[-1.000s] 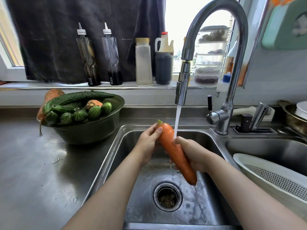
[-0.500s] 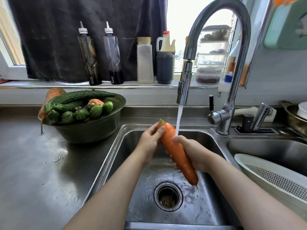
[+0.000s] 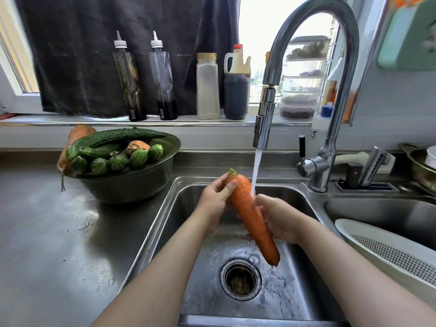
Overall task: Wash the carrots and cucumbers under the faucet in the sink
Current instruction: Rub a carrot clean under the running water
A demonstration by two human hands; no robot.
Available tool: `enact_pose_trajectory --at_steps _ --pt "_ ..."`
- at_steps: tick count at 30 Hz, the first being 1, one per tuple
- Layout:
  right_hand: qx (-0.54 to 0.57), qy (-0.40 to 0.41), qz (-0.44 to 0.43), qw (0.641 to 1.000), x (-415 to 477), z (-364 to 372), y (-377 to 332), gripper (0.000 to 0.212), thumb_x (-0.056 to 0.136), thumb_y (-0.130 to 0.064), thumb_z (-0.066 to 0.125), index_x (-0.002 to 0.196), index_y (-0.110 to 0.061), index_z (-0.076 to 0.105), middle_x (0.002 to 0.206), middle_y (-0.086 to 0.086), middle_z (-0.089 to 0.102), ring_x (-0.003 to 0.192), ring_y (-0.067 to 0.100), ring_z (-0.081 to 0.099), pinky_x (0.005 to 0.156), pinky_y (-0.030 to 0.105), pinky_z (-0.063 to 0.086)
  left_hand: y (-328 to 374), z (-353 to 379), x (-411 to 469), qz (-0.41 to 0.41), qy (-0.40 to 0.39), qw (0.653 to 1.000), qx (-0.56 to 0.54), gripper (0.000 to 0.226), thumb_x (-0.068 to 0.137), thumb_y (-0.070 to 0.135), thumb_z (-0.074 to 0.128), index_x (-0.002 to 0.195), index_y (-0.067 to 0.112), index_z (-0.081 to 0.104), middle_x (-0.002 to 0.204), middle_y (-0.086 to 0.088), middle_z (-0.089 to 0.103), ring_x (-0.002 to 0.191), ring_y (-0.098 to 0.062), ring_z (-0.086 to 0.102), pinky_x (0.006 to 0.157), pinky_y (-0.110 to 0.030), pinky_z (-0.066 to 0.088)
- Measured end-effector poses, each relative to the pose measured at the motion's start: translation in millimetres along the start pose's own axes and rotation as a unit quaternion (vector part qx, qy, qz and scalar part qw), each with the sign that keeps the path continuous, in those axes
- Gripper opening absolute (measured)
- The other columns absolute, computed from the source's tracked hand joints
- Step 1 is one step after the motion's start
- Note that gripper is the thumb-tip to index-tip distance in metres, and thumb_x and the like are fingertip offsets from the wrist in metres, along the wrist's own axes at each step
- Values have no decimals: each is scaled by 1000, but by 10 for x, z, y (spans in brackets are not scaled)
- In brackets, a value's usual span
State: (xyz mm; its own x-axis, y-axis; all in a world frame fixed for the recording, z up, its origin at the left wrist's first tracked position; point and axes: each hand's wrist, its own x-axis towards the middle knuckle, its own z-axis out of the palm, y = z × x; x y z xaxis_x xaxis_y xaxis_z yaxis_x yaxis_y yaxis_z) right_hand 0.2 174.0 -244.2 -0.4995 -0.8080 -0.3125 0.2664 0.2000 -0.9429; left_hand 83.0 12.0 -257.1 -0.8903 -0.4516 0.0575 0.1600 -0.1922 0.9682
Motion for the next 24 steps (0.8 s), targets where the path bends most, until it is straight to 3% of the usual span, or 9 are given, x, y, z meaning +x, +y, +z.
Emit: enact_pose_trajectory --at_steps 3,6,9,13,17,21,24 --pt "-25 33 -9 999 19 40 15 48 100 -46 57 130 -8 61 110 17 76 92 32 73 81 48 60 -8 31 3 13 0 1000 18 59 78 37 74 134 32 56 140 -8 60 127 -28 61 107 -48 52" --pt "-27 26 -14 999 13 24 4 40 103 -36 52 128 -7 62 114 22 74 96 36 73 89 54 59 -29 24 10 15 4 999 29 57 77 40 75 131 35 57 141 -7 60 127 -28 61 106 -48 53" --pt "-7 6 -18 1000 1 6 -8 38 102 -25 46 129 0 57 117 31 69 96 40 71 99 60 53 -20 -1 0 12 15 999 34 69 79 44 73 143 29 53 143 -7 58 129 -28 58 107 -50 52" --pt "-15 23 -25 999 24 55 20 43 101 -33 55 130 -2 57 108 27 72 94 40 73 85 50 59 -13 -10 3 9 18 999 35 66 82 45 71 144 28 53 143 -8 57 130 -29 58 109 -51 50" --pt "26 5 -23 999 27 17 1 44 98 -20 53 132 8 51 108 32 71 96 41 72 86 51 58 7 -26 41 -5 28 1000 -9 40 100 31 62 138 29 53 142 -11 57 129 -29 58 108 -49 51" --pt "15 25 -29 999 48 33 6 42 100 -30 60 129 0 56 107 27 73 92 37 74 75 44 59 4 -42 64 -15 23 998 -53 37 102 25 58 139 27 53 143 -14 57 129 -32 59 104 -46 53" --pt "1 15 -45 999 59 0 15 40 88 -12 62 124 4 62 100 24 72 83 30 73 71 40 57 28 -15 61 -23 26 997 -74 42 107 20 50 149 19 48 142 -17 58 125 -30 61 96 -41 56"
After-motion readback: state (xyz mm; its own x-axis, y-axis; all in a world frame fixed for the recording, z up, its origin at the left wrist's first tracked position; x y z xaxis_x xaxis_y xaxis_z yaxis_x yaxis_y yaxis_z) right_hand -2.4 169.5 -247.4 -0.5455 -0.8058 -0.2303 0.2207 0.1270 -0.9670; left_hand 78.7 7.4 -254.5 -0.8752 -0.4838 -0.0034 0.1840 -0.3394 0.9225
